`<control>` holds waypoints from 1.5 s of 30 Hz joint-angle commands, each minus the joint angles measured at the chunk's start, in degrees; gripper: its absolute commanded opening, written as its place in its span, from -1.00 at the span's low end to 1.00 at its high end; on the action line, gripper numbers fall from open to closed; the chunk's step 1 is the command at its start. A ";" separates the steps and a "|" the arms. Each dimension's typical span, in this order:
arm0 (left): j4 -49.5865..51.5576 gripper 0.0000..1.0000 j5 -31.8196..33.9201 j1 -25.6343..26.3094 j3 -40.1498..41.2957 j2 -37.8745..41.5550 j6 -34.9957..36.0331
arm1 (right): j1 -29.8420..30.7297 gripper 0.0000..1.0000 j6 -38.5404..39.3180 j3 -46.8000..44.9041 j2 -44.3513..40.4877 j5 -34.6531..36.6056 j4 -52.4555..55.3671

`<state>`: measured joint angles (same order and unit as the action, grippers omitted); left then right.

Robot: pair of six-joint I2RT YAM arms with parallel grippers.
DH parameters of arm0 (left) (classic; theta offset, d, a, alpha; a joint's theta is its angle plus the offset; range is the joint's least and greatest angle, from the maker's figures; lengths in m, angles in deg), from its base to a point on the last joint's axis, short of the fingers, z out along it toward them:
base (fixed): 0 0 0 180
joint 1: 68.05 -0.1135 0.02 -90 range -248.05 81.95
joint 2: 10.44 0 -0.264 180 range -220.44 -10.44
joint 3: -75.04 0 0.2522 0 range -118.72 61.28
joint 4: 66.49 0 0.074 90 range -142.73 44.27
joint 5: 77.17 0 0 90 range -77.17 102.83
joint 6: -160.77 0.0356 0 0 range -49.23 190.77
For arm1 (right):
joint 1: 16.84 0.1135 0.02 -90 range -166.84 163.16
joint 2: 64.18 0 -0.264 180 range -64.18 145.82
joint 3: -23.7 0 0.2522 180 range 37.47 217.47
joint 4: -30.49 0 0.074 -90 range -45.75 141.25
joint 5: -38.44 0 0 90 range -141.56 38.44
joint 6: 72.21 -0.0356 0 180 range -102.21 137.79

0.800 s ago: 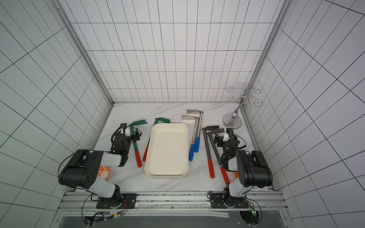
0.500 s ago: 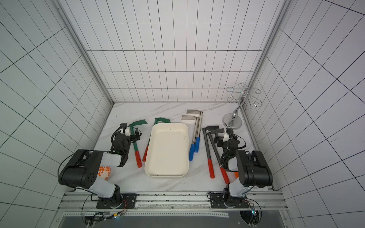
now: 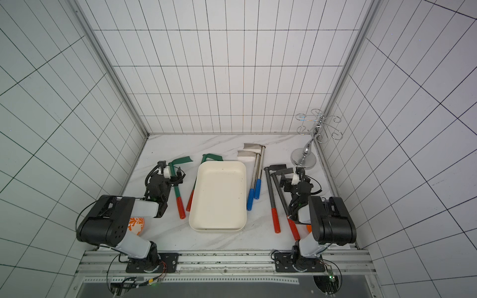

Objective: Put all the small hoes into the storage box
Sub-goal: Pick up the hoe from the center of the board.

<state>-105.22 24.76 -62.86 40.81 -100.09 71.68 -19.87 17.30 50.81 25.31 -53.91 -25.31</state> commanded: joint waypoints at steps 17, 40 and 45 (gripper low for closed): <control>-2.56 0.95 3.06 -0.54 -0.55 3.10 -1.79 | 0.91 0.99 0.44 5.26 -9.67 6.92 11.39; 85.53 0.40 10.58 12.00 -34.85 27.09 -27.65 | 13.13 0.88 -32.96 44.49 -21.05 20.41 94.12; 90.43 0.35 10.71 12.47 -39.14 25.91 -27.79 | 15.82 0.77 -36.15 49.56 -20.85 19.77 102.45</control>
<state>-20.09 34.11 -50.78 4.76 -74.28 45.87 -5.51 -14.37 91.90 4.33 -34.48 67.45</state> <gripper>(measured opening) 0.673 0.887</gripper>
